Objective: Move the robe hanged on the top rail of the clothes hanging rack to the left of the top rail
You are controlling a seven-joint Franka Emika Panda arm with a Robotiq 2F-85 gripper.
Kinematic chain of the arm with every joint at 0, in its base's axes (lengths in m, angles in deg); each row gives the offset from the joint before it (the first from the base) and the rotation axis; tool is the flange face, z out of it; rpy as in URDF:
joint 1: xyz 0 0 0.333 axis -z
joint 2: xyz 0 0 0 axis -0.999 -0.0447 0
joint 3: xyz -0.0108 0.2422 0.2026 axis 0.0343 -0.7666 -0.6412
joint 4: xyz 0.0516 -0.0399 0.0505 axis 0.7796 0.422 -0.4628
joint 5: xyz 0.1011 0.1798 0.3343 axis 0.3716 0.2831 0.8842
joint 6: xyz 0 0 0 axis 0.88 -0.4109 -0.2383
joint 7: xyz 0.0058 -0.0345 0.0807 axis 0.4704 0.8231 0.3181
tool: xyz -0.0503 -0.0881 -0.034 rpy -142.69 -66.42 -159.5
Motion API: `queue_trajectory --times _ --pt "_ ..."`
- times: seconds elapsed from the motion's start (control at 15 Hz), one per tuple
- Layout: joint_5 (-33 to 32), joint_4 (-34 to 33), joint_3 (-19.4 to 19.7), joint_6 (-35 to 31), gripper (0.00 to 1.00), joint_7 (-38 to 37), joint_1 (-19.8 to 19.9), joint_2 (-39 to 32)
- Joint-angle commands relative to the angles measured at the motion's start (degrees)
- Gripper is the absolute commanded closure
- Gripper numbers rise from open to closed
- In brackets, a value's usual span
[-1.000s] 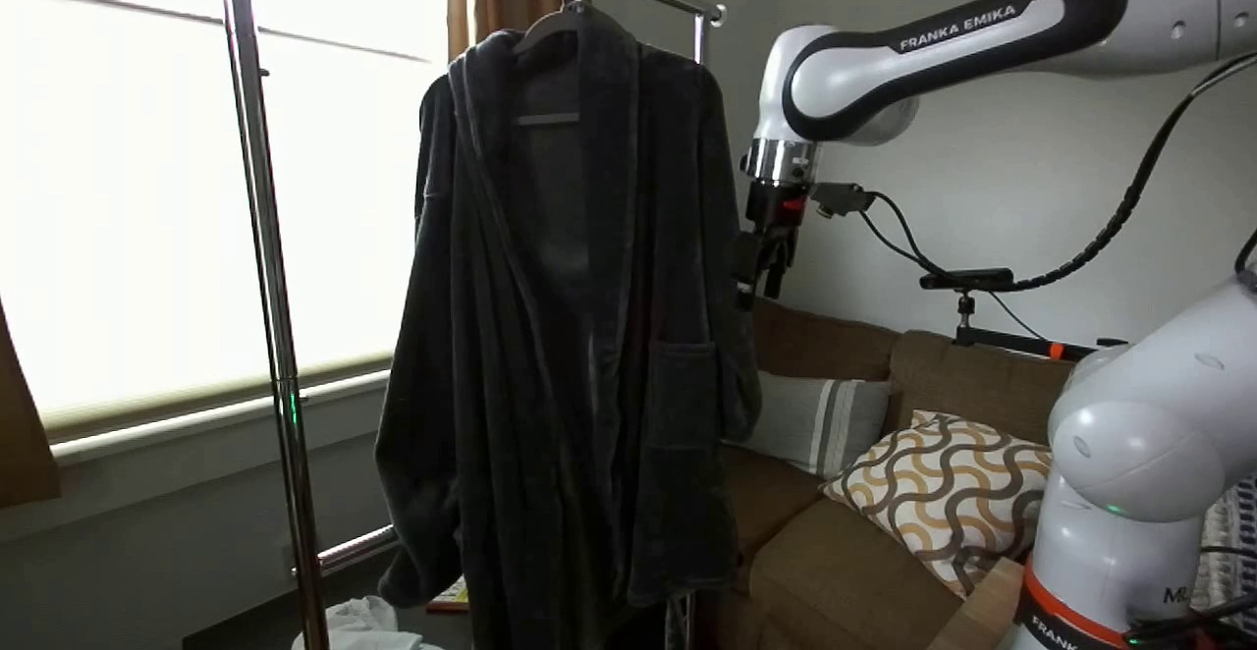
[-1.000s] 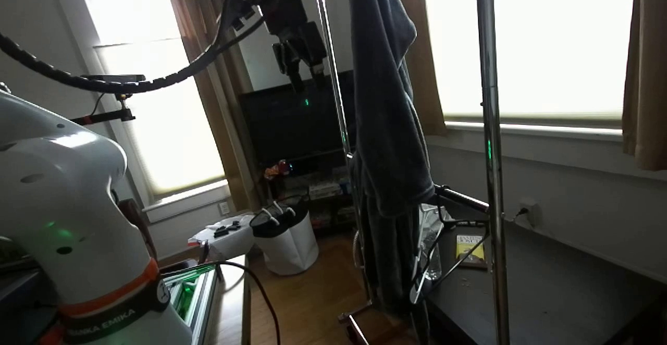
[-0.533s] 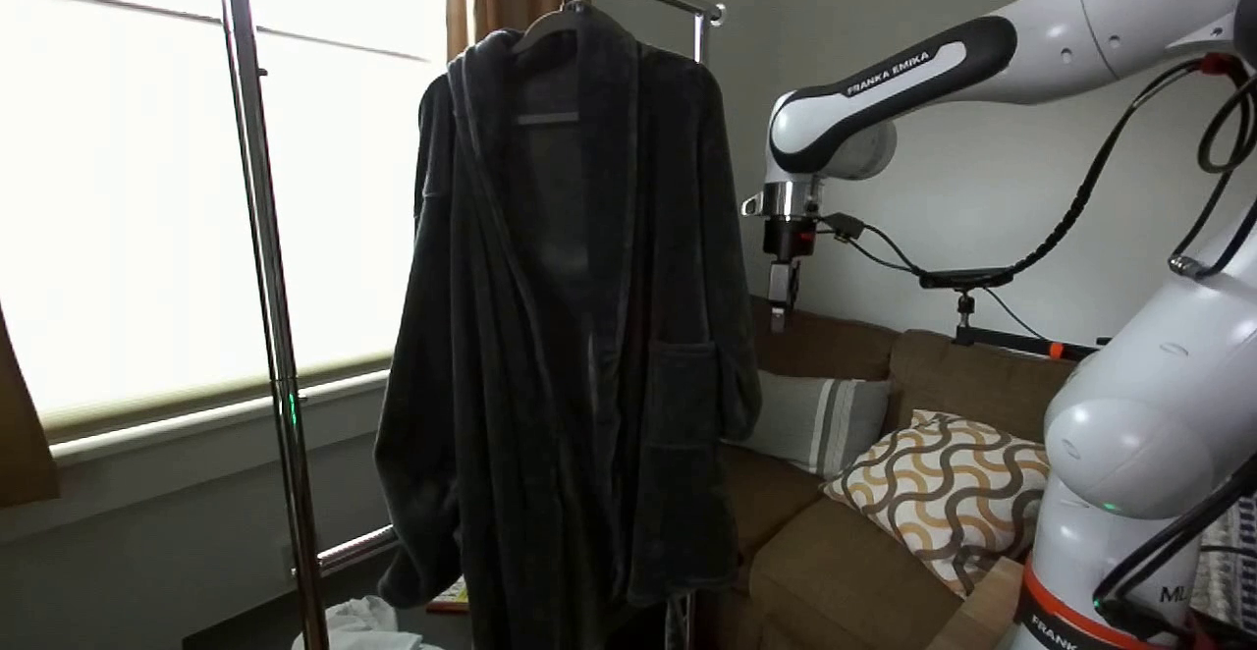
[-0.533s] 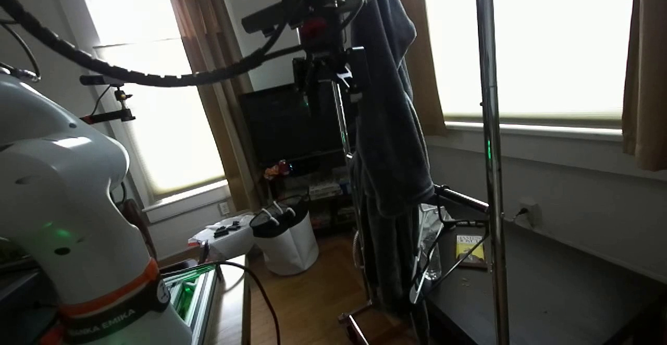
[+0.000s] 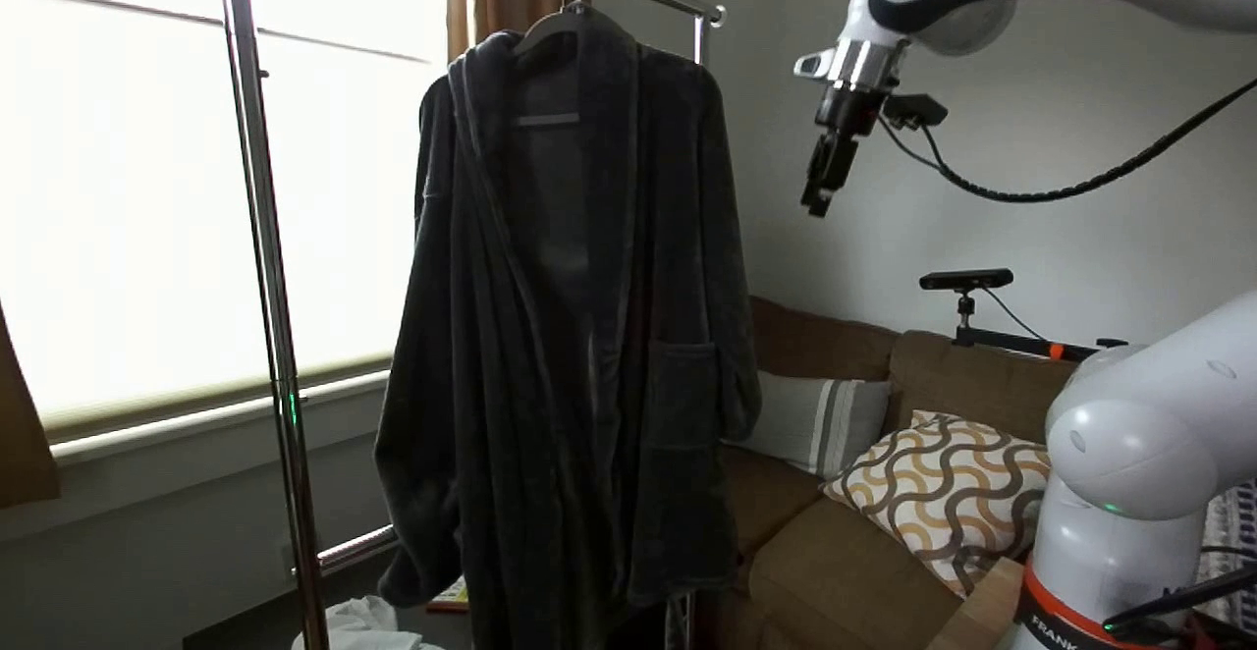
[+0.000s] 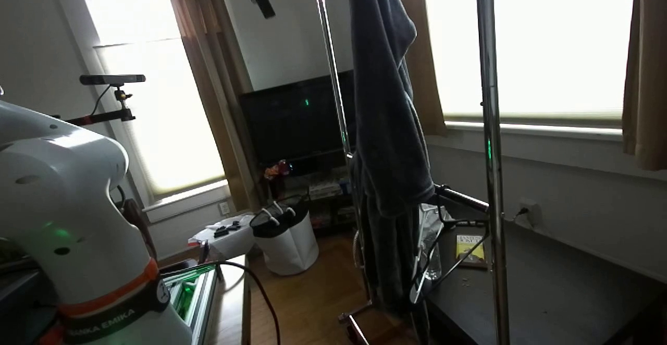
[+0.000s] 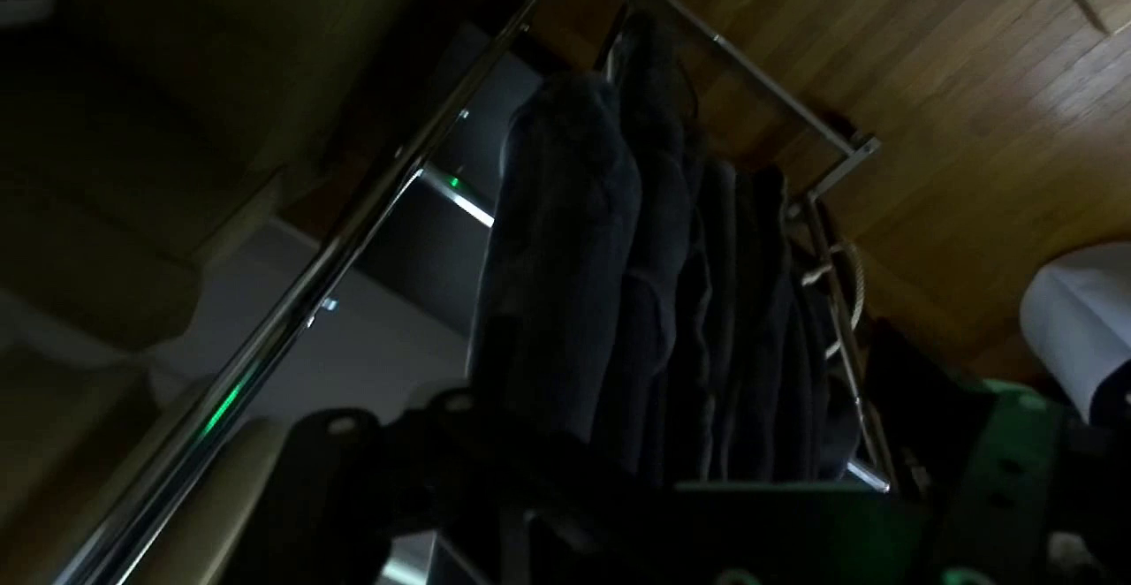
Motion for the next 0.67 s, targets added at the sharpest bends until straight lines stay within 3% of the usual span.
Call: queue_trajectory --times 0.0,0.13,0.2,0.27,0.33,0.53,0.6 --pt "2.92 -9.07 -0.19 -1.04 0.00 -0.44 -2.96 -0.42" --pt "5.64 -13.84 -1.01 -1.92 0.00 -2.86 -4.38 -3.23" --pt "7.13 -15.87 -2.25 -2.21 0.00 -7.55 -3.61 -5.08" --pt "7.54 -16.32 -2.44 -3.26 0.00 -9.27 -3.64 -5.42" --pt "5.35 -13.59 -1.62 -2.09 0.00 -5.97 -4.00 -1.95" --pt "6.08 -14.49 -2.96 -3.84 0.00 -10.07 -3.46 -4.59" --pt "9.26 -16.47 -1.92 -5.07 0.00 -12.16 -3.92 -5.95"
